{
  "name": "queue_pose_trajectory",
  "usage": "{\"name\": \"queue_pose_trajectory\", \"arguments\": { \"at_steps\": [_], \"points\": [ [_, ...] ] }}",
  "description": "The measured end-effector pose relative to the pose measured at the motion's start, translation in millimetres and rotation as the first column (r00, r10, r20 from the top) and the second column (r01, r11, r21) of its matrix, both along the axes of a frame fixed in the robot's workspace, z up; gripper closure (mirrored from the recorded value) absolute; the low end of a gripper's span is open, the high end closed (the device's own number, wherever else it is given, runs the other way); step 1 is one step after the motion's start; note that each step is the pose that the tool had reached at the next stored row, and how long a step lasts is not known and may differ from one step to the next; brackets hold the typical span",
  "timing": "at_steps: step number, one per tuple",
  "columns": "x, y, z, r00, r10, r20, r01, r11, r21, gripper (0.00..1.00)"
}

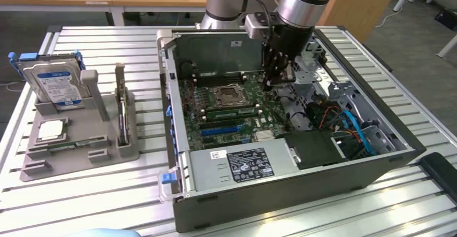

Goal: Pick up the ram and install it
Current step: 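Press down the ram until it locks into place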

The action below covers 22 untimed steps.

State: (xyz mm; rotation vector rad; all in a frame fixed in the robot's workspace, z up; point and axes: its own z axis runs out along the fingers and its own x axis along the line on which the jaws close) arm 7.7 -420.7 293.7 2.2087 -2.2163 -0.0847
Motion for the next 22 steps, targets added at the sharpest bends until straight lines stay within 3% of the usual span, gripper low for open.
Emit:
{"name": "queue_pose_trajectory", "arguments": {
  "at_steps": [4,22],
  "points": [
    [-0.2,-0.1,-2.6,1.0,0.0,0.0008,0.0,1.0,-0.0003,0.9],
    [-1.1,0.0,-35.4,1.0,0.0,0.0094,0.0,1.0,-0.0036,0.9]
  ]
}}
